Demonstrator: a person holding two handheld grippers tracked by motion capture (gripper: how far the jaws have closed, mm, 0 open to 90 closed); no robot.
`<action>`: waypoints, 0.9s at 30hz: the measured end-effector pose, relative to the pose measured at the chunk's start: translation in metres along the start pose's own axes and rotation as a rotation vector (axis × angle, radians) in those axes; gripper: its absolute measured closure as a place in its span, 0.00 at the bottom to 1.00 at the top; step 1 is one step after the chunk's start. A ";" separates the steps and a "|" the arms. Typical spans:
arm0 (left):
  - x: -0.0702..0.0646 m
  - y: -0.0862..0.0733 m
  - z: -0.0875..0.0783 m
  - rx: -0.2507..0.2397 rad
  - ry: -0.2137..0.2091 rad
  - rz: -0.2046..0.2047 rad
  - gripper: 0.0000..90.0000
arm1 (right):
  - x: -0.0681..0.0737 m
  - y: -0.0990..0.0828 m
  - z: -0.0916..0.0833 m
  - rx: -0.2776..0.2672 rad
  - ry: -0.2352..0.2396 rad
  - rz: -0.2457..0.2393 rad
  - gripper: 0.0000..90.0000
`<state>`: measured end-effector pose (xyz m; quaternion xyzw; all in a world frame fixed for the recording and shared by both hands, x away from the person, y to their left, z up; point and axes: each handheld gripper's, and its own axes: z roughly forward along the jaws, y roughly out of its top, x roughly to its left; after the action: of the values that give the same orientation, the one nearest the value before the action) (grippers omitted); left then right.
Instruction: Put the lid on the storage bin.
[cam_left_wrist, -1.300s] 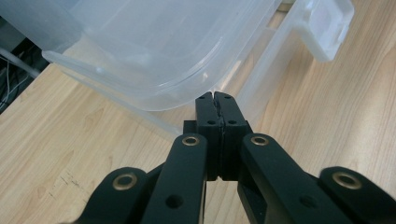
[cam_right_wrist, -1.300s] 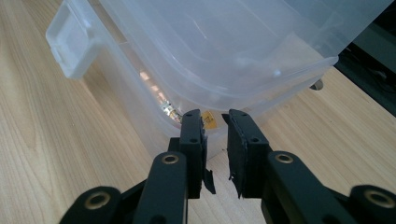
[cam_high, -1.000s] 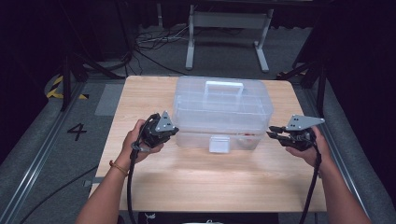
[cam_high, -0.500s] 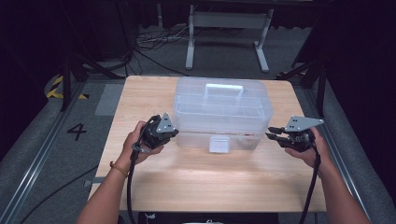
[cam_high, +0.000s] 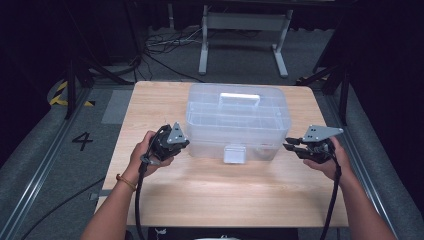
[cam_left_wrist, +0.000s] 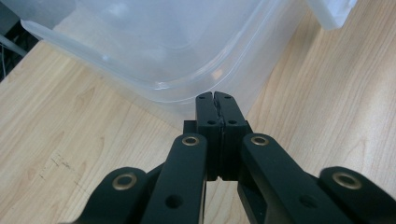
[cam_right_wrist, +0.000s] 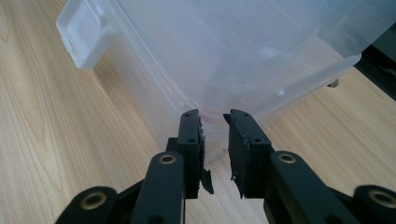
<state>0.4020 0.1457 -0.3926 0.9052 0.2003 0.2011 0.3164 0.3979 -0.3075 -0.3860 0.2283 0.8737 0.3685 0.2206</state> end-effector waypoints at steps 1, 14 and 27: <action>0.000 0.000 0.000 0.001 0.000 -0.002 1.00 | 0.000 -0.001 0.001 0.003 0.001 0.002 0.83; 0.000 0.000 -0.002 -0.016 0.004 -0.001 1.00 | 0.002 -0.001 0.002 0.009 -0.011 -0.002 0.78; -0.001 -0.002 -0.004 -0.004 0.041 0.002 0.93 | 0.004 0.000 0.000 0.051 -0.031 -0.011 0.65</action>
<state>0.3987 0.1488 -0.3914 0.9004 0.2054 0.2202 0.3139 0.3945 -0.3053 -0.3871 0.2346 0.8806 0.3413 0.2302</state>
